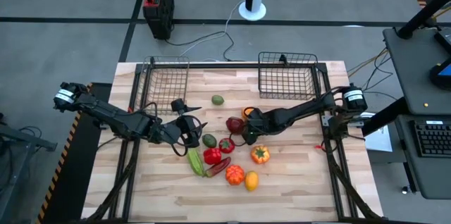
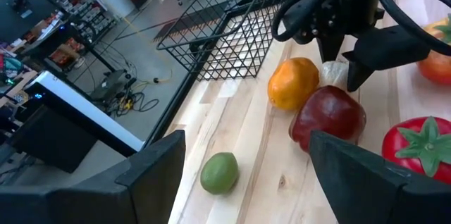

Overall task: Sort produce into baskets
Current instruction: Put the garlic into the black wire basket

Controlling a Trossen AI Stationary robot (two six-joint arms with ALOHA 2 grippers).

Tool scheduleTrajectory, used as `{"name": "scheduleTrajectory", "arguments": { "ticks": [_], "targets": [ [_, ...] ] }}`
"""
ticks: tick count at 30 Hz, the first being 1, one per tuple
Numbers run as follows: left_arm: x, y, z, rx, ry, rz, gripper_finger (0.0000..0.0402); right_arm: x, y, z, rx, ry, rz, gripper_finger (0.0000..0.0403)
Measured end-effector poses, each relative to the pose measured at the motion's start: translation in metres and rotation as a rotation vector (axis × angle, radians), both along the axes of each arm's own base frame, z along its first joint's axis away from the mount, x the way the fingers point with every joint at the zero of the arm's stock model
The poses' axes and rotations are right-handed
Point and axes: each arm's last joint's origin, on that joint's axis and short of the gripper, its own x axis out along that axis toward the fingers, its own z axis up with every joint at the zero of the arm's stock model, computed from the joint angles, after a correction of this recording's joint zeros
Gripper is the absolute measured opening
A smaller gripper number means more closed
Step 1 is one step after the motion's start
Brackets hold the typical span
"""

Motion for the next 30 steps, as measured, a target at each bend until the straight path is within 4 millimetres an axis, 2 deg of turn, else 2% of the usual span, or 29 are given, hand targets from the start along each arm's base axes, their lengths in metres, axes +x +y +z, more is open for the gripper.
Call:
{"name": "scheduleTrajectory", "arguments": {
  "ticks": [16,24,30],
  "targets": [
    [0.0,0.0,0.0,-0.001,-0.004,0.0,0.0284,-0.001,0.001,0.0,0.018,0.009,0.018,0.0172],
    [0.0,0.0,0.001,-0.005,-0.009,0.002,0.0284,-0.012,0.004,0.015,0.023,0.044,0.036,0.0166],
    [0.001,0.0,0.002,-0.023,-0.034,0.007,0.0284,-0.025,0.011,0.039,0.035,0.03,0.093,0.0164]
  ]
}}
